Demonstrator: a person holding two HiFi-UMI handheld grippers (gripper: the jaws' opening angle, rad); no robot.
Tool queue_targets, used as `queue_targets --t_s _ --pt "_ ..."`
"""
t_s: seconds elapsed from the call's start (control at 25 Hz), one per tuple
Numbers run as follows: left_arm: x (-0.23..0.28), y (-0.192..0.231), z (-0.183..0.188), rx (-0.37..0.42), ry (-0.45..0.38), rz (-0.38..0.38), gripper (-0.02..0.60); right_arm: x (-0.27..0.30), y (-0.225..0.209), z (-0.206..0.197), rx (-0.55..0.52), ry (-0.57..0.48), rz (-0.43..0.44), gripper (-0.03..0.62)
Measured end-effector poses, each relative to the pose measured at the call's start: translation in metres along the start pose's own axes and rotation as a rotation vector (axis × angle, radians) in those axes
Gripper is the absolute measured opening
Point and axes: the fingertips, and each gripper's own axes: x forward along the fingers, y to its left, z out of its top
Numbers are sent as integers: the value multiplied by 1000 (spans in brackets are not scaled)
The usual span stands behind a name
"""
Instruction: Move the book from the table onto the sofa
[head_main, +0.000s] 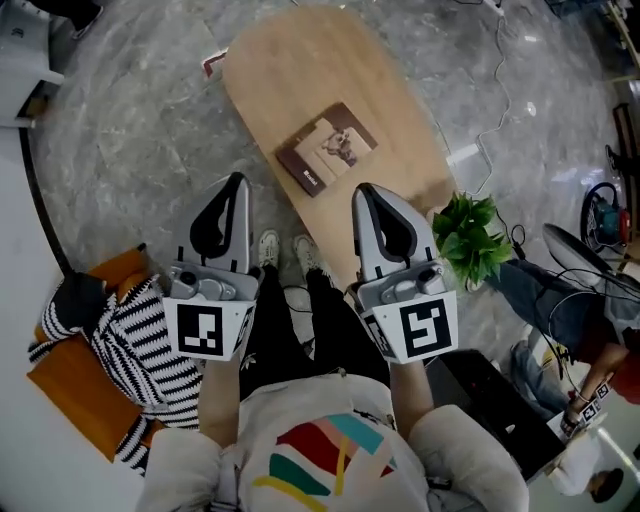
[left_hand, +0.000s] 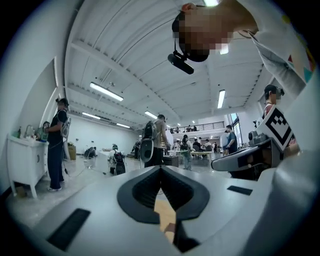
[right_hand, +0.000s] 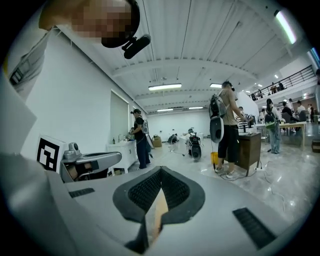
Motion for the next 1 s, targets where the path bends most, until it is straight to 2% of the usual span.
queue_targets --t_s 0.12,0.32,0.52,0.72,0.84,1.0 --pt "27 23 -85 -55 57 13 6 47 -15 -82 22 97 1 12" --pt "39 54 -211 -69 147 94 8 105 -23 -219 1 300 51 12" --pt "35 53 -313 -105 256 72 8 120 -38 -311 44 425 47 12" --pt "34 44 -350 -134 281 43 8 122 -50 -361 42 521 -1 12" --pt "30 40 -357 -149 308 20 8 129 -52 -373 43 548 -19 12" --pt "25 42 -364 -162 343 26 9 139 -48 -384 29 570 -11 12"
